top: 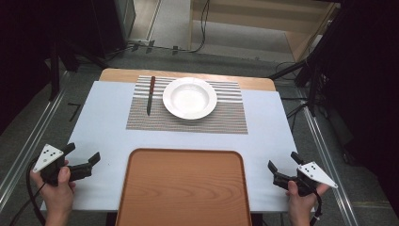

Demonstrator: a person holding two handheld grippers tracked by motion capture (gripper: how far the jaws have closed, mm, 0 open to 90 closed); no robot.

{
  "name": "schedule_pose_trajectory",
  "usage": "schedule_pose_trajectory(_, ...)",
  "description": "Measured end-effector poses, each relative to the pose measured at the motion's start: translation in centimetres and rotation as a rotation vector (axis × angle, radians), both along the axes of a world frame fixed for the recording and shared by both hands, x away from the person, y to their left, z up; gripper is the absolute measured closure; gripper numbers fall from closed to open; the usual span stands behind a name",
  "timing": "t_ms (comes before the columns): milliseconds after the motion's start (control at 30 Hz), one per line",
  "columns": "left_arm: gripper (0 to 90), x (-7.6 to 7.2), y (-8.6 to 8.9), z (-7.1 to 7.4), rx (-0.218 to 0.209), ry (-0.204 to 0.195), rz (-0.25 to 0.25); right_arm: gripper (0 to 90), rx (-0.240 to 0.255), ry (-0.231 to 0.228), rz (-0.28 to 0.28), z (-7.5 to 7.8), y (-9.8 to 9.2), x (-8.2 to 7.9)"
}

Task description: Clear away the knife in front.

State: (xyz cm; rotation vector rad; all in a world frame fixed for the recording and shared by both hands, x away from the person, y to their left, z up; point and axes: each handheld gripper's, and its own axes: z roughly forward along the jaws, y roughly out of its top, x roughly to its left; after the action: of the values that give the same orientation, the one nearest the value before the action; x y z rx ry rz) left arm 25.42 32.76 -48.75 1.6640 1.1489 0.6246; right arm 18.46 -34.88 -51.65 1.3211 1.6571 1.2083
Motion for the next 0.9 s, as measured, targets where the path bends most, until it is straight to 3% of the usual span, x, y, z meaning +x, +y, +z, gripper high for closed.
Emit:
schedule_pose_trajectory(167,0.0,0.1,-0.5,0.7,0.018,-0.011,0.007,2.9,0.005,-0.002,0.008,0.0,0.0,0.0)
schedule_pose_trajectory(233,0.0,0.0,-1.0,1.4,0.019,-0.032,0.001,2.9,0.006,-0.006,0.015,0.0,0.0,-0.1)
schedule_pose_trajectory(467,0.0,0.6,-2.3,3.3,0.020,-0.040,-0.005,2.9,0.007,-0.009,0.011,0.0,0.0,-0.2)
schedule_pose_trajectory(633,0.0,1.5,-3.3,4.4,0.033,-0.036,-0.026,2.9,0.003,-0.015,0.015,0.0,0.0,-0.2)
schedule_pose_trajectory(900,0.0,3.8,-4.5,5.9,0.010,-0.032,-0.050,2.9,0.003,-0.019,0.021,0.1,0.1,-0.3)
